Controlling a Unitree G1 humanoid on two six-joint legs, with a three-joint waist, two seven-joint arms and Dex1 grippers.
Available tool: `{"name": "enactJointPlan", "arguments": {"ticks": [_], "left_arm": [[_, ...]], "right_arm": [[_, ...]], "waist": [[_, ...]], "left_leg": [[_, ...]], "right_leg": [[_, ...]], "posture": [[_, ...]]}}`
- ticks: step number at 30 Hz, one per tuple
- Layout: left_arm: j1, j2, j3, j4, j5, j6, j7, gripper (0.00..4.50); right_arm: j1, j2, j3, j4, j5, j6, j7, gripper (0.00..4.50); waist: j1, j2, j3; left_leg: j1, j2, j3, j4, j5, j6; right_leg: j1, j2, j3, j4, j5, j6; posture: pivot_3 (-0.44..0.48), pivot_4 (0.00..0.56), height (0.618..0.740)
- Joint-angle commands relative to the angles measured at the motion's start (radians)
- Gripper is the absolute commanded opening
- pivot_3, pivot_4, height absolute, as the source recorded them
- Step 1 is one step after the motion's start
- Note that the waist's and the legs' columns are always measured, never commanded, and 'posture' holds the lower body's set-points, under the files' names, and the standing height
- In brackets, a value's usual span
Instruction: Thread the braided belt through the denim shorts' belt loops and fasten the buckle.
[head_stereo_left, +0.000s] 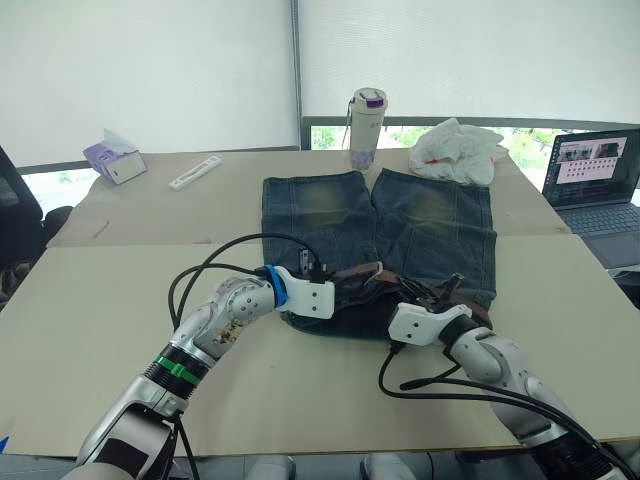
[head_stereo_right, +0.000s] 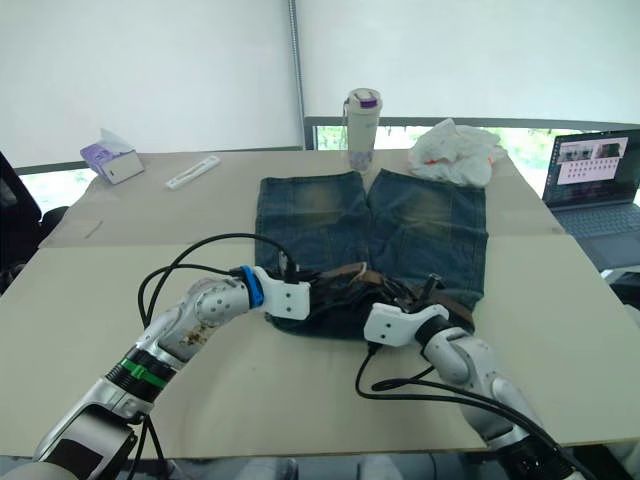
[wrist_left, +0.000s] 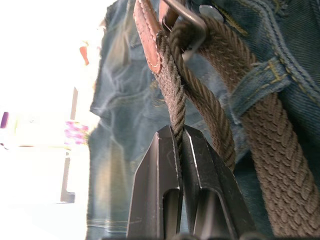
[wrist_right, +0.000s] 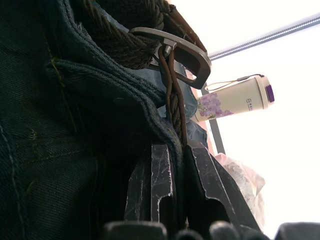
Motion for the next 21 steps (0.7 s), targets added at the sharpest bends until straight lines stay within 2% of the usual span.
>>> {"name": "enactJointPlan", "arguments": {"ticks": [1, 10, 21], "left_arm": [[-0.005, 0.018, 0.001, -0.022, 0.041, -0.033, 0.023, 0.0], [-0.037, 0.035, 0.006, -0.02, 0.165, -0.024, 0.071, 0.0], [-0.058, 0.053, -0.01, -0.005, 0.189, -0.097, 0.063, 0.0]], "right_arm": [[0.0, 0.003, -0.042, -0.008, -0.018, -0.005, -0.016, 0.05], [0.01, 0.0, -0.049, 0.001, -0.043, -0.007, -0.021, 0.05], [0.004, 0.007, -0.041, 0.009, -0.057, -0.01, -0.021, 0.05]], "waist": [[-0.001, 0.0, 0.0], [0.0, 0.0, 0.0], [0.0, 0.0, 0.0]], "left_leg": [[0.0, 0.0, 0.0, 0.0, 0.0, 0.0], [0.0, 0.0, 0.001, 0.001, 0.0, 0.0], [0.0, 0.0, 0.001, 0.001, 0.0, 0.0]], "right_leg": [[0.0, 0.0, 0.0, 0.0, 0.0, 0.0], [0.0, 0.0, 0.0, 0.0, 0.0, 0.0], [0.0, 0.0, 0.0, 0.001, 0.0, 0.0]], "posture": [[0.0, 0.15, 0.74], [0.0, 0.15, 0.74], [0.0, 0.15, 0.74]]}}
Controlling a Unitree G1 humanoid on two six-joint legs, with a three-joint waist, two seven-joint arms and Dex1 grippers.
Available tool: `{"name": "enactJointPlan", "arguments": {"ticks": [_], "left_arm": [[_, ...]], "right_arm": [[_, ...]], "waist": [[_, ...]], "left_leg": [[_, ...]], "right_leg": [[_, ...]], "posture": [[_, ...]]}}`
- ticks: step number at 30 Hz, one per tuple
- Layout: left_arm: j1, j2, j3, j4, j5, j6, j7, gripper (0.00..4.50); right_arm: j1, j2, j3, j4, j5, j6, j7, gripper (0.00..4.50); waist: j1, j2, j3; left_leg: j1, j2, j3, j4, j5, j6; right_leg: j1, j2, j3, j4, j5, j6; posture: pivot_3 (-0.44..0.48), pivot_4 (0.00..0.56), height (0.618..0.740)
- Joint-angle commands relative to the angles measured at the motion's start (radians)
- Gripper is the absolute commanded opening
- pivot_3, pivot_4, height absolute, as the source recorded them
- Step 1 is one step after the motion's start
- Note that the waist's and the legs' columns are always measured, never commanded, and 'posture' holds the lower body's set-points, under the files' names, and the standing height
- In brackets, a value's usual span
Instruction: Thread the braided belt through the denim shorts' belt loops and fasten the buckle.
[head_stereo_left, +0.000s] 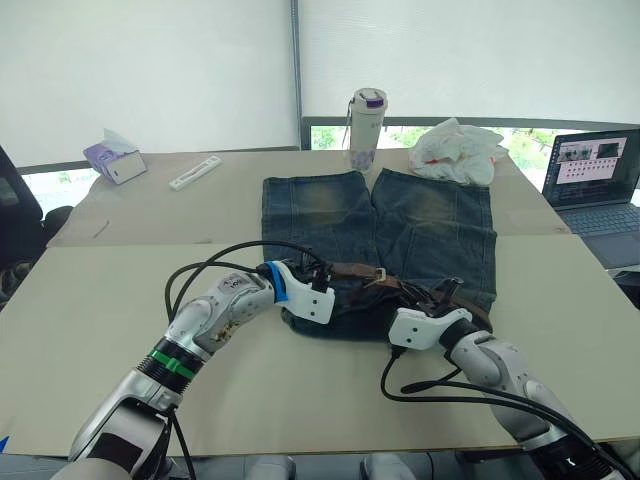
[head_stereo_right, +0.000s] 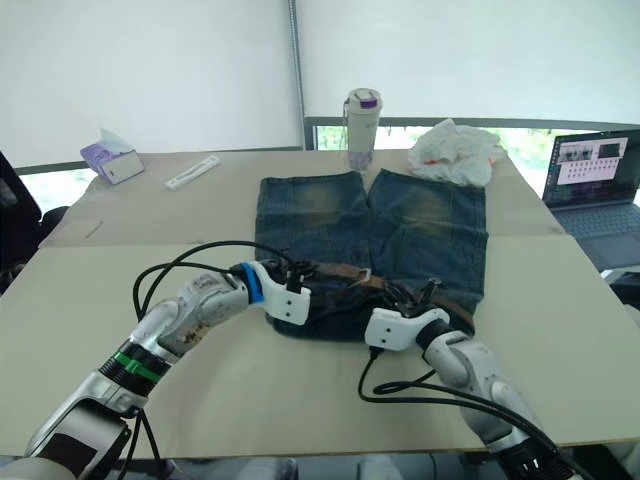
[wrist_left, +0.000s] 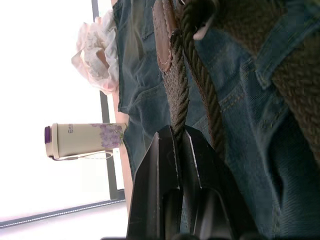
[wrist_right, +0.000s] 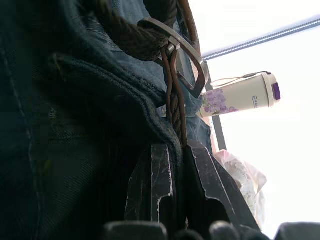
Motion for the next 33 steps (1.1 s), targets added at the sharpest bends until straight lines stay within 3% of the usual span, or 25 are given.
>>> {"name": "enactJointPlan", "arguments": {"ticks": [1, 25, 33], "left_arm": [[-0.025, 0.005, -0.001, -0.001, -0.001, -0.019, -0.009, 0.0], [-0.073, -0.028, 0.006, -0.011, -0.022, -0.018, -0.084, 0.0], [-0.07, -0.091, -0.002, 0.003, -0.044, 0.021, -0.091, 0.0]], "right_arm": [[-0.01, 0.006, -0.041, -0.01, -0.015, -0.009, -0.029, 0.05], [-0.061, 0.0, -0.013, 0.033, -0.233, -0.116, -0.165, 0.05], [-0.082, 0.035, 0.003, 0.04, -0.241, -0.138, -0.164, 0.05]], "waist": [[0.0, 0.0, 0.0], [-0.001, 0.0, 0.0], [-0.001, 0.0, 0.0]], "left_leg": [[0.0, 0.0, 0.0, 0.0, 0.0, 0.0], [0.0, 0.0, 0.001, 0.001, 0.0, 0.0], [0.0, 0.0, 0.001, 0.001, 0.0, 0.0]], "right_leg": [[0.0, 0.0, 0.0, 0.0, 0.0, 0.0], [0.0, 0.0, 0.0, 0.001, 0.0, 0.0], [0.0, 0.0, 0.0, 0.001, 0.0, 0.0]], "posture": [[0.0, 0.15, 0.74], [0.0, 0.15, 0.74], [0.0, 0.15, 0.74]]}}
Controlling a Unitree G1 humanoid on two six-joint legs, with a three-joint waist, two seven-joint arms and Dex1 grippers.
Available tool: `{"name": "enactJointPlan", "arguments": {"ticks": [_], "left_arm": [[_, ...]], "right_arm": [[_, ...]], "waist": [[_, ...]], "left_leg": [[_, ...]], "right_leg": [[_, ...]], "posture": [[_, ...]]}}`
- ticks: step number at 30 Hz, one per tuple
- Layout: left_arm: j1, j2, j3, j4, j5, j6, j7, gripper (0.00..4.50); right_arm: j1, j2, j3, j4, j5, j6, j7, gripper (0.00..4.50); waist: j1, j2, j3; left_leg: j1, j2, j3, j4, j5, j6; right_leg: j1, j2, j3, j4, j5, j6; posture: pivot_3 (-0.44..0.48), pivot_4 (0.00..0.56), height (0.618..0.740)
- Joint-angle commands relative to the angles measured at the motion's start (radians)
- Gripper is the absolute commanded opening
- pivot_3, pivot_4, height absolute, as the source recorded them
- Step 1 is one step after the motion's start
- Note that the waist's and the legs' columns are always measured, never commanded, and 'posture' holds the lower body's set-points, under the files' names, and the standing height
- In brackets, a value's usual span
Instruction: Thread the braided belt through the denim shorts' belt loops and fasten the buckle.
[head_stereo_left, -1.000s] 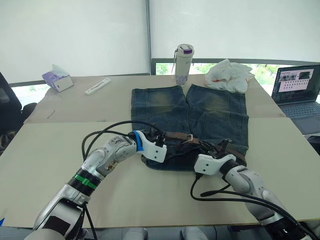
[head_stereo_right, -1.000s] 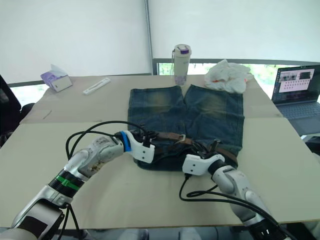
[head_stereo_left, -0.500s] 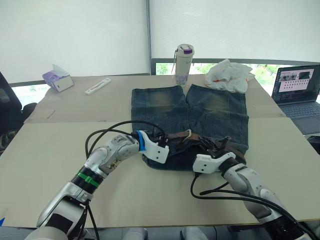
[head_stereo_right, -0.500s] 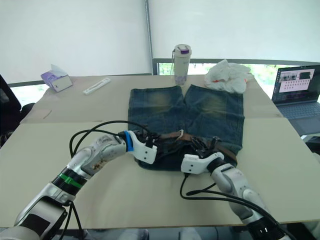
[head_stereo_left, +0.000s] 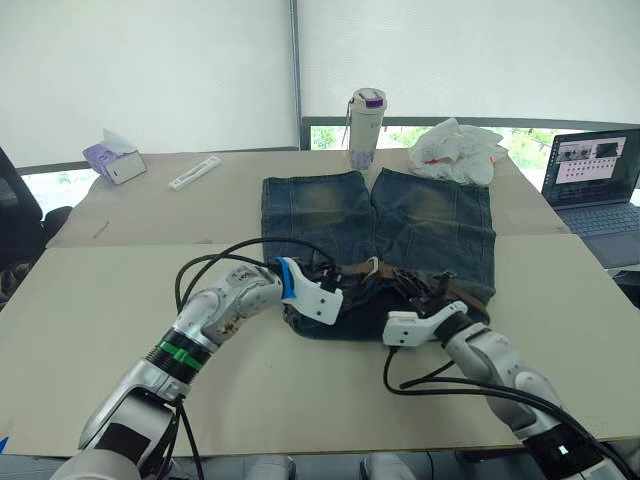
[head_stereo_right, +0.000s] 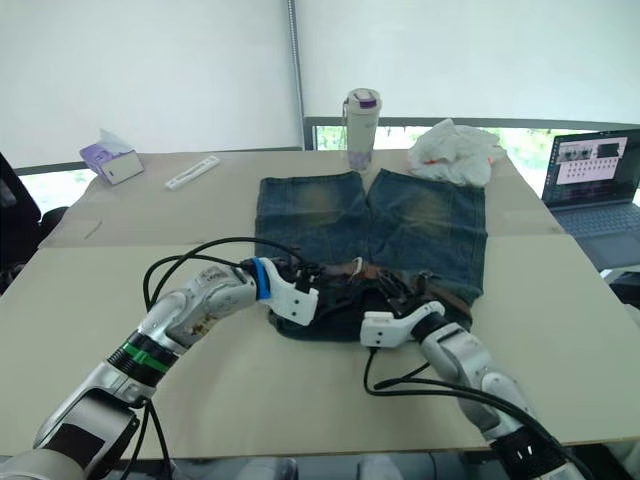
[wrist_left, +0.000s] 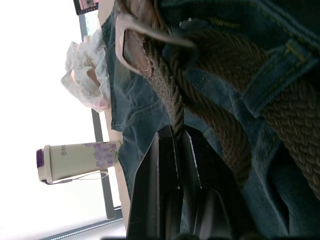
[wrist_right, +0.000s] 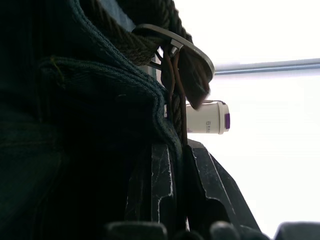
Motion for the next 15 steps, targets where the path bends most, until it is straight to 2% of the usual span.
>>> {"name": "enactJointPlan", "arguments": {"ticks": [1, 5, 8, 12, 13, 15], "left_arm": [[-0.016, -0.037, 0.008, -0.019, -0.036, 0.026, -0.003, 0.0], [-0.002, -0.105, 0.017, 0.003, -0.081, 0.082, 0.008, 0.0], [0.01, -0.18, 0.03, 0.044, -0.135, 0.133, 0.026, 0.0], [0.025, -0.229, 0.038, 0.081, -0.188, 0.154, 0.03, 0.0], [0.03, -0.235, 0.038, 0.091, -0.2, 0.155, 0.03, 0.0], [0.041, -0.244, 0.039, 0.112, -0.223, 0.152, 0.029, 0.0]], "right_arm": [[-0.018, 0.019, -0.004, -0.023, 0.01, -0.022, -0.023, 0.05], [-0.011, 0.044, -0.012, -0.02, 0.046, -0.026, -0.018, 0.05], [0.017, 0.104, -0.046, -0.033, 0.12, 0.017, -0.013, 0.05], [0.051, 0.133, -0.062, -0.06, 0.211, 0.036, 0.062, 0.05], [0.064, 0.143, -0.07, -0.075, 0.267, 0.044, 0.1, 0.74], [0.091, 0.163, -0.096, -0.118, 0.395, 0.075, 0.181, 1.3]], "waist": [[0.0, 0.0, 0.0], [-0.001, 0.0, 0.0], [-0.002, 0.0, 0.0], [-0.003, 0.001, -0.001], [-0.002, 0.001, -0.001], [-0.003, 0.001, -0.001]], "left_leg": [[0.0, 0.0, 0.0, 0.0, 0.0, 0.0], [0.0, 0.0, 0.0, 0.0, 0.0, 0.0], [0.0, 0.0, 0.0, 0.0, 0.0, 0.0], [0.0, 0.0, 0.0, 0.001, 0.0, 0.0], [0.0, 0.0, 0.0, 0.001, 0.0, 0.0], [0.0, 0.0, -0.001, 0.001, 0.0, 0.0]], "right_leg": [[0.0, 0.0, 0.0, 0.0, 0.0, 0.0], [0.0, 0.0, 0.0, 0.0, 0.0, 0.0], [0.0, 0.0, 0.0, 0.001, 0.0, 0.0], [0.0, 0.0, 0.0, 0.001, 0.0, 0.0], [0.0, 0.0, 0.001, 0.001, 0.0, 0.0], [0.0, 0.0, 0.0, 0.001, 0.0, 0.0]], "posture": [[0.0, 0.15, 0.74], [0.0, 0.15, 0.74], [0.0, 0.15, 0.74], [0.0, 0.15, 0.74], [0.0, 0.15, 0.74], [0.0, 0.15, 0.74]]}}
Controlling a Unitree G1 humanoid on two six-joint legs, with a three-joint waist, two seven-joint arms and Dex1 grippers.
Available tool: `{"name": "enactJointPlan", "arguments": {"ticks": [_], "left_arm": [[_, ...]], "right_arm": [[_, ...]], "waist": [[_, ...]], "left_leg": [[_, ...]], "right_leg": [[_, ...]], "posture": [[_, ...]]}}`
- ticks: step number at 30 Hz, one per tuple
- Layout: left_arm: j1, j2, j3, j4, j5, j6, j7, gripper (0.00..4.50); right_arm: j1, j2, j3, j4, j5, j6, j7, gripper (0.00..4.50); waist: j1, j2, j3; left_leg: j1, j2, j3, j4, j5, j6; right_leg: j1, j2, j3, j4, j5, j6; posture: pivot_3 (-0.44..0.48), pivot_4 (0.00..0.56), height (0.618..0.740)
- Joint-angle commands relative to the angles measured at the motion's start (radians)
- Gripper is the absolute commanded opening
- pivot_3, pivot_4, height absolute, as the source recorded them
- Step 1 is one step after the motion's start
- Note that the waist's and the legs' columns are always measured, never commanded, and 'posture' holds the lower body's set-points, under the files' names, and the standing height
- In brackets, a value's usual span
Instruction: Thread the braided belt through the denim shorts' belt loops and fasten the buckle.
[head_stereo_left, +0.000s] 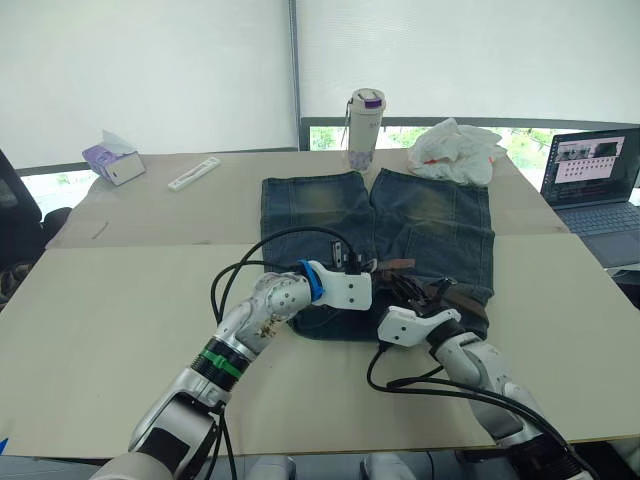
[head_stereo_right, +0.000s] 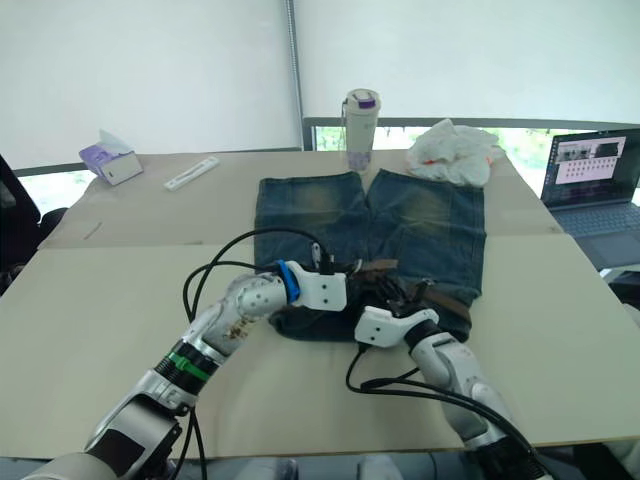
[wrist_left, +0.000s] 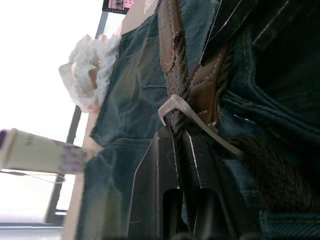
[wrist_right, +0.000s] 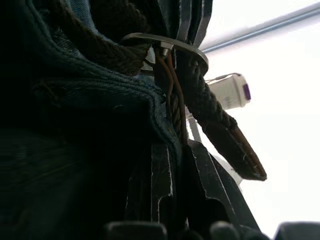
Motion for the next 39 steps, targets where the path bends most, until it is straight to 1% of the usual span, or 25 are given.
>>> {"name": "enactJointPlan", "arguments": {"ticks": [1, 2, 3, 4, 5, 6, 7, 8, 10, 13, 15, 16, 19, 20, 21, 22, 23, 24, 26, 27, 28, 29, 30, 35, 39], "left_arm": [[0.01, -0.011, 0.009, 0.016, -0.044, -0.005, 0.009, 0.0], [0.012, -0.01, 0.007, 0.021, -0.046, -0.009, 0.011, 0.0], [0.018, -0.014, 0.01, 0.027, -0.06, -0.007, 0.01, 0.0], [0.025, -0.014, 0.012, 0.032, -0.067, -0.011, 0.013, 0.0], [0.03, -0.013, 0.013, 0.035, -0.074, -0.013, 0.015, 0.0], [0.035, -0.012, 0.014, 0.038, -0.081, -0.017, 0.016, 0.0], [0.038, -0.01, 0.013, 0.041, -0.084, -0.023, 0.019, 0.0], [0.04, -0.01, 0.013, 0.043, -0.088, -0.028, 0.021, 0.0], [0.042, -0.014, 0.017, 0.047, -0.098, -0.034, 0.031, 0.0], [0.045, -0.024, 0.02, 0.056, -0.107, -0.049, 0.053, 0.0], [0.049, -0.033, 0.016, 0.062, -0.114, -0.061, 0.061, 0.0], [0.05, -0.035, 0.015, 0.062, -0.113, -0.058, 0.065, 0.0], [0.048, -0.034, 0.01, 0.062, -0.105, -0.062, 0.074, 0.0], [0.047, -0.035, 0.01, 0.062, -0.105, -0.061, 0.076, 0.0], [0.046, -0.036, 0.009, 0.063, -0.105, -0.061, 0.078, 0.0], [0.046, -0.037, 0.009, 0.062, -0.104, -0.06, 0.079, 0.0], [0.046, -0.037, 0.008, 0.062, -0.104, -0.059, 0.079, 0.0], [0.046, -0.038, 0.008, 0.061, -0.104, -0.058, 0.079, 0.0], [0.046, -0.039, 0.006, 0.058, -0.103, -0.057, 0.08, 0.0], [0.046, -0.038, 0.005, 0.057, -0.101, -0.058, 0.081, 0.0], [0.045, -0.038, 0.004, 0.055, -0.099, -0.059, 0.082, 0.0], [0.044, -0.038, 0.004, 0.054, -0.099, -0.059, 0.082, 0.0], [0.045, -0.037, 0.003, 0.053, -0.098, -0.059, 0.083, 0.0], [0.048, -0.036, 0.0, 0.047, -0.098, -0.06, 0.082, 0.0], [0.05, -0.038, 0.004, 0.045, -0.12, -0.059, 0.065, 0.0]], "right_arm": [[0.023, 0.032, -0.054, -0.121, 0.204, 0.043, 0.118, 1.52], [0.029, 0.035, -0.064, -0.135, 0.232, 0.057, 0.139, 1.98], [0.041, 0.022, -0.068, -0.159, 0.277, 0.077, 0.196, 2.17], [0.061, 0.028, -0.086, -0.199, 0.346, 0.138, 0.246, 2.58], [0.076, 0.031, -0.101, -0.235, 0.406, 0.191, 0.289, 2.79], [0.092, 0.041, -0.126, -0.284, 0.485, 0.271, 0.33, 3.21], [0.103, 0.051, -0.153, -0.324, 0.548, 0.345, 0.354, 3.44], [0.111, 0.054, -0.176, -0.354, 0.597, 0.403, 0.372, 3.9], [0.117, 0.076, -0.234, -0.396, 0.693, 0.51, 0.379, 4.34], [0.096, 0.147, -0.334, -0.444, 0.857, 0.706, 0.341, 4.34], [0.041, 0.242, -0.414, -0.466, 0.985, 0.868, 0.262, 4.34], [0.006, 0.299, -0.462, -0.473, 1.045, 0.959, 0.205, 4.1], [-0.074, 0.417, -0.573, -0.477, 1.162, 1.112, 0.076, 3.51], [-0.095, 0.444, -0.599, -0.477, 1.19, 1.143, 0.041, 3.07], [-0.116, 0.475, -0.629, -0.476, 1.225, 1.181, 0.003, 2.87], [-0.131, 0.497, -0.652, -0.476, 1.256, 1.214, -0.027, 2.45], [-0.144, 0.521, -0.672, -0.472, 1.289, 1.253, -0.055, 2.23], [-0.153, 0.538, -0.685, -0.469, 1.308, 1.282, -0.083, 2.0], [-0.159, 0.549, -0.693, -0.462, 1.322, 1.324, -0.125, 1.34], [-0.162, 0.552, -0.695, -0.461, 1.325, 1.334, -0.142, 0.93], [-0.166, 0.558, -0.699, -0.459, 1.334, 1.342, -0.159, 0.73], [-0.17, 0.563, -0.702, -0.457, 1.346, 1.346, -0.17, 0.29], [-0.175, 0.569, -0.707, -0.455, 1.356, 1.347, -0.181, 0.11], [-0.224, 0.613, -0.758, -0.429, 1.426, 1.315, -0.255, 0.11], [-0.237, 0.614, -0.776, -0.412, 1.483, 1.299, -0.299, 0.11]], "waist": [[0.0, 0.0, 0.0], [0.0, 0.0, 0.0], [0.001, 0.0, 0.0], [0.002, 0.0, 0.0], [0.003, 0.0, 0.0], [0.003, 0.001, 0.0], [0.003, 0.001, 0.0], [0.003, 0.001, 0.0], [0.003, 0.001, 0.0], [0.003, 0.001, -0.001], [0.001, 0.001, -0.001], [0.0, 0.002, -0.001], [0.002, 0.003, -0.002], [0.003, 0.003, -0.002], [0.005, 0.003, -0.002], [0.005, 0.004, -0.002], [0.005, 0.004, -0.002], [0.005, 0.004, -0.002], [0.003, 0.004, -0.003], [0.003, 0.005, -0.003], [0.002, 0.005, -0.003], [0.001, 0.005, -0.003], [0.0, 0.005, -0.003], [-0.003, 0.005, -0.003], [-0.002, 0.005, -0.003]], "left_leg": [[0.0, 0.0, 0.0, 0.0, 0.0, 0.0], [0.0, 0.0, 0.0, 0.0, 0.0, 0.0], [0.0, 0.0, -0.001, 0.0, 0.0, 0.0], [0.0, 0.0, -0.001, 0.001, 0.0, 0.0], [0.0, 0.0, -0.002, 0.001, 0.0, 0.0], [0.0, 0.0, -0.002, 0.001, 0.0, 0.0], [0.0, 0.0, -0.002, 0.001, 0.0, 0.0], [0.0, 0.0, -0.003, 0.001, 0.0, 0.0], [0.001, 0.0, -0.004, 0.001, 0.0, 0.0], [0.001, 0.0, -0.006, 0.001, 0.0, 0.0], [0.001, 0.001, -0.007, 0.0, 0.0, 0.0], [0.002, 0.001, -0.007, 0.0, 0.0, 0.0], [0.001, 0.001, -0.008, 0.0, 0.0, 0.0], [0.0, 0.001, -0.008, 0.0, 0.0, 0.0], [0.0, 0.001, -0.008, 0.0, 0.0, 0.0], [-0.001, 0.0, -0.008, 0.0, 0.0, 0.0], [-0.001, 0.0, -0.008, 0.0, 0.0, 0.0], [-0.001, 0.0, -0.008, 0.0, 0.0, 0.0], [-0.001, 0.0, -0.008, 0.0, 0.0, 0.0], [-0.001, 0.0, -0.008, 0.0, 0.0, 0.0], [-0.001, -0.001, -0.008, 0.0, 0.0, 0.0], [-0.001, -0.001, -0.007, 0.0, 0.0, 0.0], [-0.001, -0.001, -0.007, 0.0, 0.0, 0.0], [-0.001, 0.0, -0.007, 0.0, 0.0, 0.0], [-0.001, -0.001, -0.007, 0.0, 0.0, 0.0]], "right_leg": [[0.0, 0.0, 0.0, 0.0, 0.0, 0.0], [0.0, 0.0, 0.0, 0.0, 0.0, 0.0], [0.001, 0.0, 0.0, 0.0, 0.0, 0.0], [0.001, 0.0, 0.0, 0.0, 0.0, 0.0], [0.001, 0.0, 0.0, 0.0, 0.0, 0.0], [0.001, 0.0, 0.0, 0.0, 0.0, 0.0], [0.002, 0.0, -0.001, 0.0, 0.0, 0.0], [0.002, 0.0, -0.001, 0.0, 0.0, 0.0], [0.002, 0.0, 0.0, 0.0, 0.0, 0.0], [0.003, 0.0, -0.001, 0.0, 0.0, 0.0], [0.003, 0.0, 0.0, 0.0, 0.0, 0.0], [0.002, 0.0, 0.0, 0.0, 0.0, 0.0], [-0.001, -0.001, 0.0, 0.006, 0.0, 0.0], [-0.001, -0.002, 0.0, 0.007, 0.0, 0.0], [-0.001, -0.002, 0.0, 0.009, 0.0, 0.0], [-0.002, -0.002, 0.0, 0.01, 0.0, 0.0], [-0.002, -0.002, 0.0, 0.01, 0.0, 0.0], [-0.002, -0.002, 0.0, 0.01, 0.0, 0.0], [-0.002, -0.002, 0.0, 0.01, 0.0, 0.0], [-0.003, -0.002, 0.0, 0.01, 0.0, 0.0], [-0.003, -0.002, 0.0, 0.01, 0.0, 0.0], [-0.003, -0.002, 0.0, 0.01, 0.0, 0.0], [-0.003, -0.002, 0.0, 0.01, 0.0, 0.0], [-0.003, -0.001, 0.0, 0.008, 0.0, 0.0], [-0.003, -0.001, 0.0, 0.008, 0.0, 0.0]], "posture": [[0.0, 0.15, 0.74], [0.0, 0.15, 0.74], [0.0, 0.15, 0.74], [0.0, 0.15, 0.74], [0.0, 0.15, 0.74], [0.0, 0.15, 0.74], [0.0, 0.15, 0.74], [0.0, 0.15, 0.74], [0.0, 0.15, 0.74], [0.0, 0.15, 0.74], [0.0, 0.15, 0.74], [0.0, 0.15, 0.74], [0.0, 0.15, 0.74], [0.0, 0.15, 0.74], [0.0, 0.15, 0.74], [0.0, 0.15, 0.74], [0.0, 0.15, 0.74], [0.0, 0.15, 0.74], [0.0, 0.15, 0.74], [0.0, 0.15, 0.74], [0.0, 0.15, 0.74], [0.0, 0.15, 0.74], [0.0, 0.15, 0.74], [0.0, 0.15, 0.74], [0.0, 0.15, 0.74]]}}
